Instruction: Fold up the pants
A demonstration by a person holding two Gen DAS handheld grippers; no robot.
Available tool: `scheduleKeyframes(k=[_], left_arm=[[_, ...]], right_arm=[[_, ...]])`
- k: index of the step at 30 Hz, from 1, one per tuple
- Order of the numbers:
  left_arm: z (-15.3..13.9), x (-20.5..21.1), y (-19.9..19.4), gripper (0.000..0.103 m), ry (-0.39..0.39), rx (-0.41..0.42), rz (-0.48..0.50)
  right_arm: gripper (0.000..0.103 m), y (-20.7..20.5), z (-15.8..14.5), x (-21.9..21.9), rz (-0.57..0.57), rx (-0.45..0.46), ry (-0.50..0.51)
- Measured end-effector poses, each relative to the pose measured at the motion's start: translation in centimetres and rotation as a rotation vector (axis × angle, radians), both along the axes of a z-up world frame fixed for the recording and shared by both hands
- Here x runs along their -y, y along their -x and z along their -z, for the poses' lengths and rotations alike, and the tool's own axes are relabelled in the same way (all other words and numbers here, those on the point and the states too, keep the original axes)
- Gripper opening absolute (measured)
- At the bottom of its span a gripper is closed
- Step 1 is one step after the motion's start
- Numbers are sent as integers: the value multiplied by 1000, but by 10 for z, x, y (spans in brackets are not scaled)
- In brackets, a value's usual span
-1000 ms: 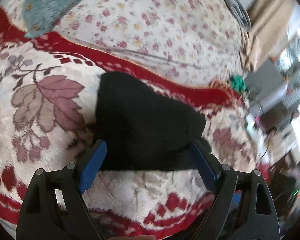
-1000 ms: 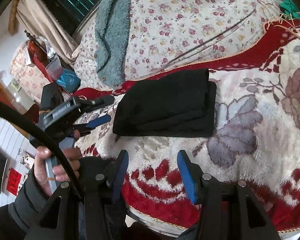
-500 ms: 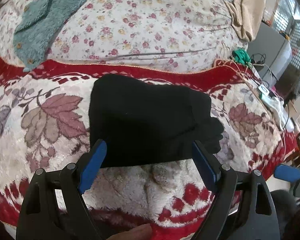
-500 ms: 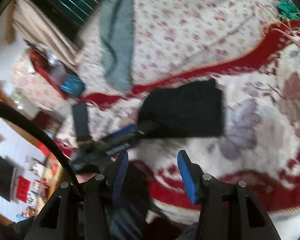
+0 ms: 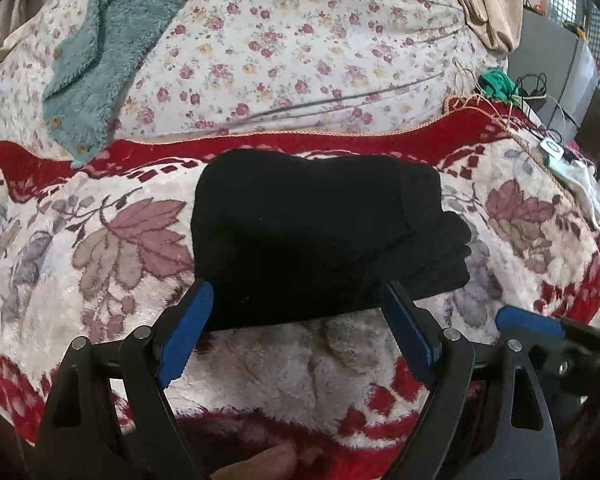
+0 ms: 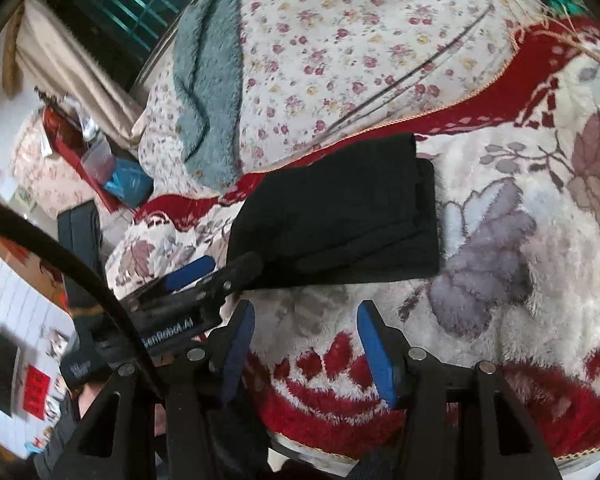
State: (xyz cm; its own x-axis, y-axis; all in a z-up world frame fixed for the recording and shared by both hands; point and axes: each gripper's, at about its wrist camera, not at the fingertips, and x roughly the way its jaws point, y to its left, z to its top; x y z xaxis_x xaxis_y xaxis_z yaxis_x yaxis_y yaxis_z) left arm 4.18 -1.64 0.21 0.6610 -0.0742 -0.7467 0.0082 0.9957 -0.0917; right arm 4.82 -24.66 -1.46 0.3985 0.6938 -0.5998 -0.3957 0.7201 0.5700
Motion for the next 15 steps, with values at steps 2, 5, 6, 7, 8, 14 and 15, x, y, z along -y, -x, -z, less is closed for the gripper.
scheduleKeyframes(k=[2,5,6,7,8,14,15], left_arm=[[1,-1,-1,86,0,-8,0],[0,-4,0,86,17,-3,-2],[0,-5,1,86,23,-3,-1],[0,-5,0,86,26,-6,-1],[1,-5,0,86,25,-10,-3],[1,-5,0,86,17,-8,-9],[1,-5,1,86,14,0,-20]], right_arm=[[51,0,1,1,-3,-11,-7],[52,0,1,2,-8,-14,-1],[51,0,1,2,-8,-11,2],[51,0,0,1,-9,-8,7],[51,0,0,0,-9,-6,13],[52,-3,5,-5,-13,-11,32],[52,-5,6,-6,-11,-16,35]])
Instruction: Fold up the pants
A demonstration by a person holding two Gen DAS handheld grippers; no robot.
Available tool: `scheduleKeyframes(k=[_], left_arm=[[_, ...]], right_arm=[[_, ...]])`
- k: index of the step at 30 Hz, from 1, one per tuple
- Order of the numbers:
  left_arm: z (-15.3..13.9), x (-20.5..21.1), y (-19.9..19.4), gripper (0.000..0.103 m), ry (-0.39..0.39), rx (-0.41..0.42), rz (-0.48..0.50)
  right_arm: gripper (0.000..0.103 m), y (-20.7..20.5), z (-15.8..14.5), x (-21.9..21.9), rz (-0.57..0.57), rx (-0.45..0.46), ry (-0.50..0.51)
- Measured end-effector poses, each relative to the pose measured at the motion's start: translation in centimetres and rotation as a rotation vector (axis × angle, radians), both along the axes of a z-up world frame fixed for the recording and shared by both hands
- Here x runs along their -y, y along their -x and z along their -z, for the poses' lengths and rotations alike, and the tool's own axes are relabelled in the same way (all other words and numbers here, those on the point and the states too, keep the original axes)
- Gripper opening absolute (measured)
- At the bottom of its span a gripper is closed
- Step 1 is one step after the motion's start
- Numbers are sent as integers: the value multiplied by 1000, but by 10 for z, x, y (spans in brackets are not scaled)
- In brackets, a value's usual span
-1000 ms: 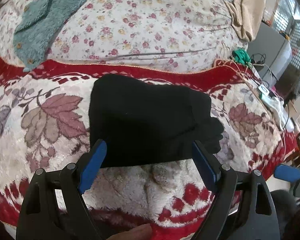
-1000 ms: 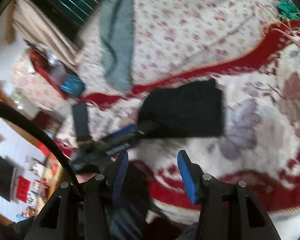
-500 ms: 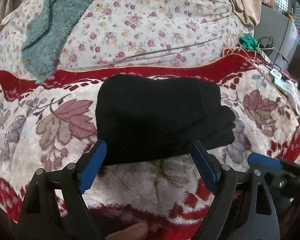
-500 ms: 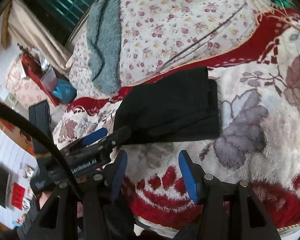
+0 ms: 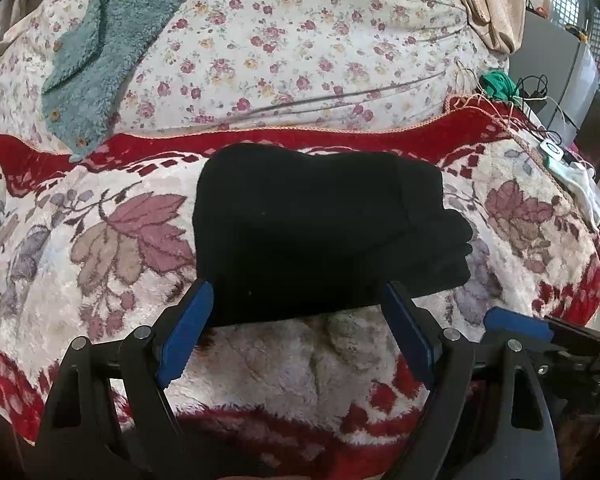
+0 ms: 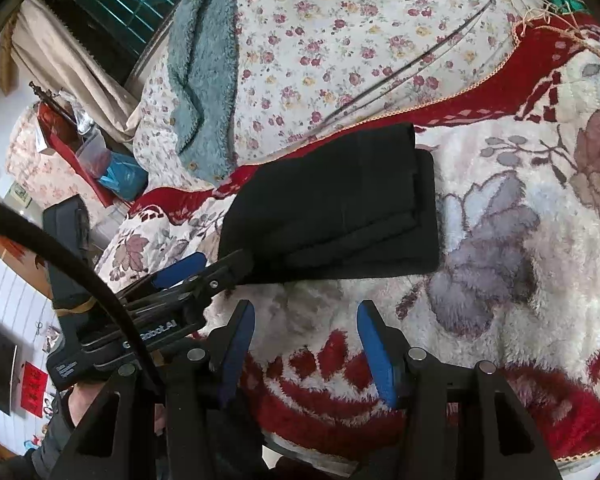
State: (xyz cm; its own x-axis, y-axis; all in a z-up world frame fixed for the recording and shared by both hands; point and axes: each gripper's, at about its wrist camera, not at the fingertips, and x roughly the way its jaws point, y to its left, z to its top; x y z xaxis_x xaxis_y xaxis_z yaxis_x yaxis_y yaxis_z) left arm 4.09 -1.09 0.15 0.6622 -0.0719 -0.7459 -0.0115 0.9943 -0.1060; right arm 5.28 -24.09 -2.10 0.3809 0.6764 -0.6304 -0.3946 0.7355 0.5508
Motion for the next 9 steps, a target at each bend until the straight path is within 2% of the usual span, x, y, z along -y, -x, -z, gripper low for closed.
scheduleKeyframes(k=[3,6,9], left_arm=[[-6,-2,7,86,-43,65,-60],[-7,3,9,86,-84,88,-48],[-6,9,9,86,-110,91,-28]], right_arm=[[51,-1,3,-4,-1,-19,28],[52,3,-3,-4,-5,14,29],[52,3,-2,1,0,9,6]])
